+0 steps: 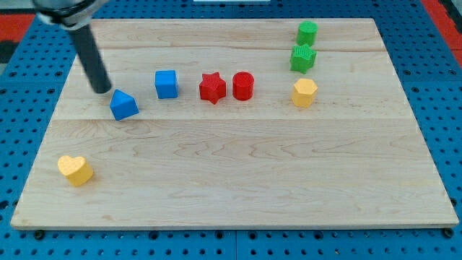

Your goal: Move the blue triangle below the blue cube

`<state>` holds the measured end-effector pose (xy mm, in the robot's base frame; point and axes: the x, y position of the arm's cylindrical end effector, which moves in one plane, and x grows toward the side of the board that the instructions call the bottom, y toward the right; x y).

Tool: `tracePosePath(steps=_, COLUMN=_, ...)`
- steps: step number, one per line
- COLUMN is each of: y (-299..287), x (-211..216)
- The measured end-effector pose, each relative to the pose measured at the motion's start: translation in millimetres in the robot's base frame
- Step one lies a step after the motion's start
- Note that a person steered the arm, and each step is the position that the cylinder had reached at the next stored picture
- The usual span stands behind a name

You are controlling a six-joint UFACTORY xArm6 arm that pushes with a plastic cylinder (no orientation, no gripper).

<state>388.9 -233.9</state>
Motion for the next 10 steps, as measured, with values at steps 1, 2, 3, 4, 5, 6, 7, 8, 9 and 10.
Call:
tracePosePath(steps=1, y=42.6, x=3.5)
tracePosePath(steps=2, y=85.1, x=6.8)
tracePosePath(steps=3, y=88.7, x=30.3)
tracePosePath(steps=4, y=104.6, x=42.2)
tracePosePath(steps=5, y=81.8, x=34.0)
tracePosePath(steps=6, y=30.4, x=27.0)
tracePosePath(steps=7, y=-6.1, x=54.8)
tracePosePath(steps=8, y=27.9, x=55.0)
tracePosePath(steps=9, y=51.0, x=51.2)
tracePosePath(steps=10, y=67.8, x=55.6)
